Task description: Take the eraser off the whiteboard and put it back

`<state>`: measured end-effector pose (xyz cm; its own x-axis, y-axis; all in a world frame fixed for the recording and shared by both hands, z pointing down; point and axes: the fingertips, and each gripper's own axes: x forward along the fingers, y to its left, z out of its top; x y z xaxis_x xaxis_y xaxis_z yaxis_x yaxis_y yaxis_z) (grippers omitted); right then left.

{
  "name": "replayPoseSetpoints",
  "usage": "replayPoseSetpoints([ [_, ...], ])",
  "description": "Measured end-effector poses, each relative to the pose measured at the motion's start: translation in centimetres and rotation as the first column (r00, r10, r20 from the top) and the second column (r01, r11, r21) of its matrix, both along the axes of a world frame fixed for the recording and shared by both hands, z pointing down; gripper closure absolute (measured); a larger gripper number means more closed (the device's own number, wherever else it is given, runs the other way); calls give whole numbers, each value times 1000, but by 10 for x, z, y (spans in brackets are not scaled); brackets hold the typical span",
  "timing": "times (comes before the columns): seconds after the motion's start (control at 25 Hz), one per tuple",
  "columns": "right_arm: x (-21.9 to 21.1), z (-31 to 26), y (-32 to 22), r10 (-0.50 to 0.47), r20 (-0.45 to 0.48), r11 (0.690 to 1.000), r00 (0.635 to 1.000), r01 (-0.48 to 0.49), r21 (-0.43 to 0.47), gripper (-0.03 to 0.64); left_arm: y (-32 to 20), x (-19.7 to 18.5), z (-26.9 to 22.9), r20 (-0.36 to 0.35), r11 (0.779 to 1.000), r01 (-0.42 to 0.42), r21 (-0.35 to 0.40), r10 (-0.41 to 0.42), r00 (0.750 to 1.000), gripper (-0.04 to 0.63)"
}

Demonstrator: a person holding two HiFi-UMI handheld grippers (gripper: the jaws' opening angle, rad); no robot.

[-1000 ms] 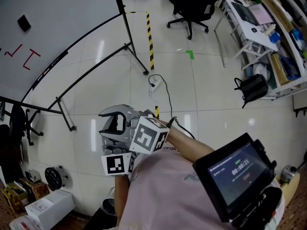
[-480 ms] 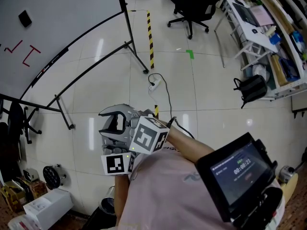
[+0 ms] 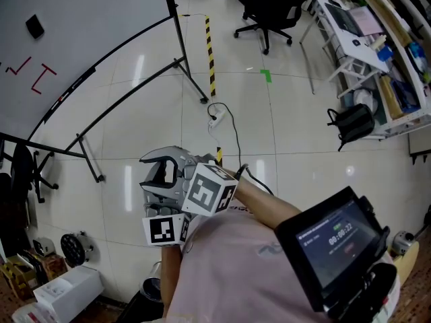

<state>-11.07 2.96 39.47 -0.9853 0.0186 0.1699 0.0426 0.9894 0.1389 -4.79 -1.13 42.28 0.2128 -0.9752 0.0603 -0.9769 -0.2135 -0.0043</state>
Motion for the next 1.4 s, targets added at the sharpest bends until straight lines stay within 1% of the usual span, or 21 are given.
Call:
replayPoseSetpoints([
  [0.44, 1, 2, -2, 8, 9, 1000, 1000, -8, -12, 426, -1, 1, 3, 15, 1000, -7, -9, 7, 1000, 483],
  [1.4, 1, 4, -4, 9, 5, 1000, 1000, -9, -20, 426, -3, 1, 5, 11, 1000, -9, -21, 9, 1000, 483],
])
